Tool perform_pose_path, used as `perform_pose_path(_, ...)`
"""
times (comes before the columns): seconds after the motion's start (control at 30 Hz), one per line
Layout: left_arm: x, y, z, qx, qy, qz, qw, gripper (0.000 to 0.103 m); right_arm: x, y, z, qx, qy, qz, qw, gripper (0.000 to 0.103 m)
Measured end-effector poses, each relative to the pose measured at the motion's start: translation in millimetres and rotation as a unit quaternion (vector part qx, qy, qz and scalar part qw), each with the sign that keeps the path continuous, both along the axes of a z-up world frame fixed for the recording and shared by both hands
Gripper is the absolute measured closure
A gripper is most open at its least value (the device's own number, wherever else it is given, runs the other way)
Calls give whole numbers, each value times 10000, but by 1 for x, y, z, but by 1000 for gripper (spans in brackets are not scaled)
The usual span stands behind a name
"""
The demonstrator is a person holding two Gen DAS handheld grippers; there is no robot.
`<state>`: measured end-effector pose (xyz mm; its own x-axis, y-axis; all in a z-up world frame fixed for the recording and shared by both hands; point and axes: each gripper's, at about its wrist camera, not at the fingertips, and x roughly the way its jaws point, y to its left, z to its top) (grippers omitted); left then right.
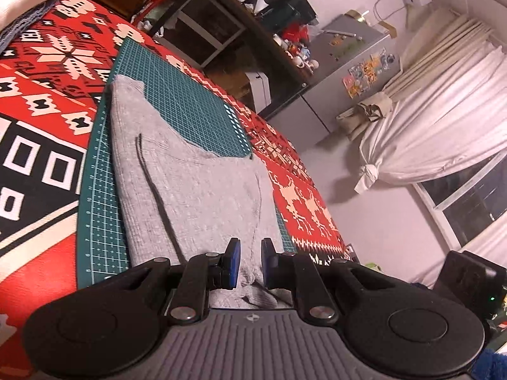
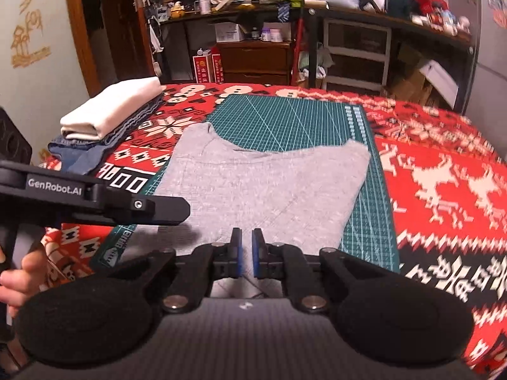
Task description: Fold clothes
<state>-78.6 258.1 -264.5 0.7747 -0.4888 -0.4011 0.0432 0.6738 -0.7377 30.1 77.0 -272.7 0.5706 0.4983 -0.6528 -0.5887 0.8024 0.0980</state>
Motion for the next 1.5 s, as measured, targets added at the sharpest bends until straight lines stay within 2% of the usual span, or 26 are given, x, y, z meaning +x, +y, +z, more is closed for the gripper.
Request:
perform_pose_path(0.13, 3, -4, -2, -174, -96, -228, 9995, 91, -3, 2, -13, -224, 188, 47, 9996, 96)
perform_pose_path(0.37, 8, -11, -11, 215, 364, -336, 9985, 91, -11, -5, -14, -190, 297, 54, 9994, 96)
perform_pose_path(0.57, 11, -4, -21, 75, 682, -214, 9974, 96, 5, -4, -4, -87, 149, -167, 9997, 96)
perform_pose_path(0.83, 11, -6, -21, 134, 653, -244, 9975, 96, 6, 9, -18, -322, 257, -78, 9991, 96)
perform_pose_path(0.93, 11, -5, -22, 79, 666, -244, 9974, 96, -7, 4, -18, -407, 194, 65, 9990, 96)
perform_pose_path(1.17, 13, -7, -21, 92, 684, -242, 9973, 96, -22, -12, -13, -434, 446, 29, 9981, 96)
perform_pose_path(1.37, 12, -7, -22, 87, 680, -232, 9974, 96, -12, -16, 1, -318, 42, -238, 9992, 96)
perform_pose_path(1.5, 13, -7, -23, 49, 682, -230, 9974, 96, 6, -18, -13, -423, 354, -513, 9972, 96)
